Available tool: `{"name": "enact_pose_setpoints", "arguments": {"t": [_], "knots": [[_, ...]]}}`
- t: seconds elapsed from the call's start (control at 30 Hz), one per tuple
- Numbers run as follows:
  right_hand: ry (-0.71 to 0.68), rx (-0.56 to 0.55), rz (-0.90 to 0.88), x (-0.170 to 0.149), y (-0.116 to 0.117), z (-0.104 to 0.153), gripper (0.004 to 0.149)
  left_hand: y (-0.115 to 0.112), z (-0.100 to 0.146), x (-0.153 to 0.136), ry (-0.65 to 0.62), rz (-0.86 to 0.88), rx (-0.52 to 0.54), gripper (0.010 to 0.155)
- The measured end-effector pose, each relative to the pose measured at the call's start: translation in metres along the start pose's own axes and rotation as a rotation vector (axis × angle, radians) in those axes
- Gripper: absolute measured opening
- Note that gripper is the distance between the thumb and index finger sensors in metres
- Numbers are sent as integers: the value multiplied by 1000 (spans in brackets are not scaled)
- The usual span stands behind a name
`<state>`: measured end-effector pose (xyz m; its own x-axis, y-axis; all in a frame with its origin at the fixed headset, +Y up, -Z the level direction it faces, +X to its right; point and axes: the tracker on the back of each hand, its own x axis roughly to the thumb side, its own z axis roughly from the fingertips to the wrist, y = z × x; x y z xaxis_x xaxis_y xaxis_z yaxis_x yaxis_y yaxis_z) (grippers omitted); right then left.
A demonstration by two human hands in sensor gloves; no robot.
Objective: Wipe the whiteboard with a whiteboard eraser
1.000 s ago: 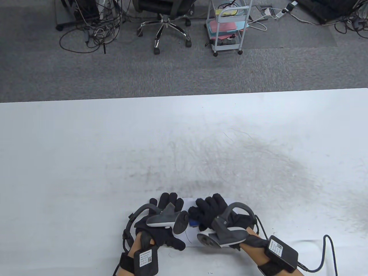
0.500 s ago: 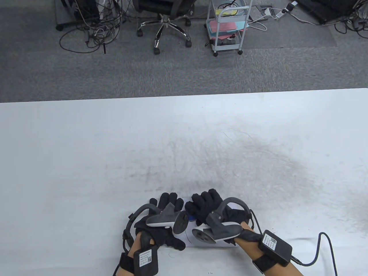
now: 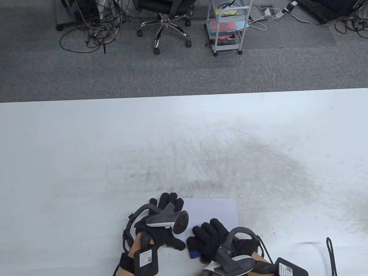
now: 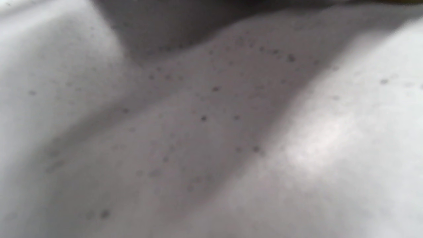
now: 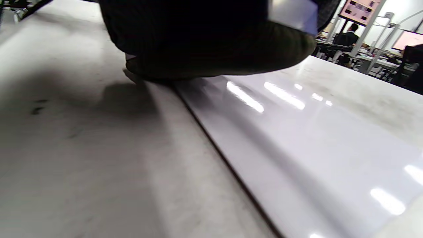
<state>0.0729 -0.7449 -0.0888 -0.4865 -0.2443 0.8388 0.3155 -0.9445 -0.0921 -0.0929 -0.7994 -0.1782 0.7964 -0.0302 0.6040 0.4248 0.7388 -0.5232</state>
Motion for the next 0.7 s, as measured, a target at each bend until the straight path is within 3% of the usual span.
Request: {"name": "enact_pose_setpoints", "arguments": {"t": [0.37, 0.53, 0.7], "knots": [[305, 82, -103, -84, 6, -80, 60, -1, 0, 0, -3, 6, 3, 131], [292, 39, -114, -82, 7, -77, 60, -1, 0, 0, -4, 13, 5, 131], [153, -10, -13, -49, 1, -54, 60, -1, 0, -1, -4, 15, 4, 131]]}}
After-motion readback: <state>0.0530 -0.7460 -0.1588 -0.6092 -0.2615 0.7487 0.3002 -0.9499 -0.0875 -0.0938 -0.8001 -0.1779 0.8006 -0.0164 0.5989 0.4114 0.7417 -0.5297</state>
